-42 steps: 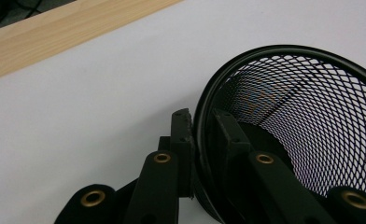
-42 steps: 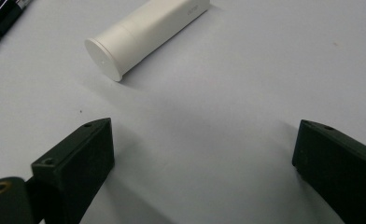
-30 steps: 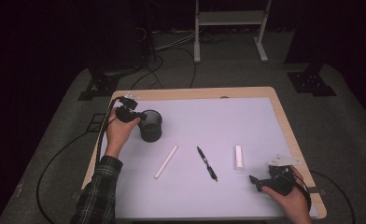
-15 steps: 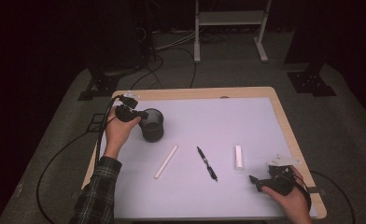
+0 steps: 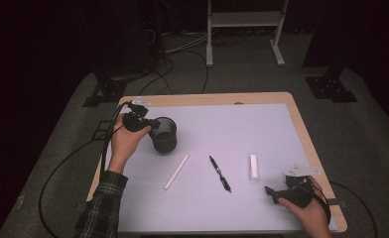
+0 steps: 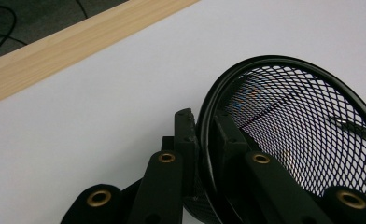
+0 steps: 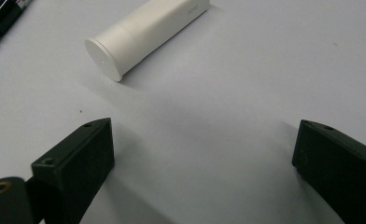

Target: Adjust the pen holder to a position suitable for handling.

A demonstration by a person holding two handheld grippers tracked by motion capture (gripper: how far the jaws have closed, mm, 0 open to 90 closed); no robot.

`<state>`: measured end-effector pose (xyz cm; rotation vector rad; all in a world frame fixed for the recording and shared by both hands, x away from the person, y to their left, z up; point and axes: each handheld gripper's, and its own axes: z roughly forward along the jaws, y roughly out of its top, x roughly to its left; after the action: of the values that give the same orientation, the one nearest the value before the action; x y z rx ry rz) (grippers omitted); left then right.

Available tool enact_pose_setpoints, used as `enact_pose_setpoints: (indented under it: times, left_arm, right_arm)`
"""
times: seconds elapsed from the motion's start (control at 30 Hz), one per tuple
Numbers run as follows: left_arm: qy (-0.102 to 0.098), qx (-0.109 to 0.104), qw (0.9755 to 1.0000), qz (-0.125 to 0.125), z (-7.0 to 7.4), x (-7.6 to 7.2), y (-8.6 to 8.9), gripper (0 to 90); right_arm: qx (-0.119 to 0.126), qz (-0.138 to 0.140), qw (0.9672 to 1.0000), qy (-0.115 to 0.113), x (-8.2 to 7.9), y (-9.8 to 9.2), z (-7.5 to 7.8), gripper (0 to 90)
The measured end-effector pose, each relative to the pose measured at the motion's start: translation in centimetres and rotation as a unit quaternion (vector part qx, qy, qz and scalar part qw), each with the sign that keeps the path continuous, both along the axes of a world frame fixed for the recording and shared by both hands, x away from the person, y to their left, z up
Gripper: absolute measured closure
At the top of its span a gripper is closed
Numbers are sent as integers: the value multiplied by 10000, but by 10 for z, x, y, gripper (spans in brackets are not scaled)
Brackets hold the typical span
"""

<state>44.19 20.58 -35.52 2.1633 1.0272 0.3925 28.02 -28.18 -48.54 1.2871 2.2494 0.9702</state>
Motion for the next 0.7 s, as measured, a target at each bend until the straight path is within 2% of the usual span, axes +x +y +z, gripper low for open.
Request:
enact_pose_setpoints:
  times: [0.43, 0.7]
  left_arm:
    - [-96, 69, 9993, -348, 11, -22, -15, 817]
    - [-99, 95, 9987, -487, 11, -36, -22, 817]
  right_arm:
    - [0, -2, 10000, 2, 0, 0, 0, 45]
    - [9, -6, 10000, 10, 0, 0, 0, 45]
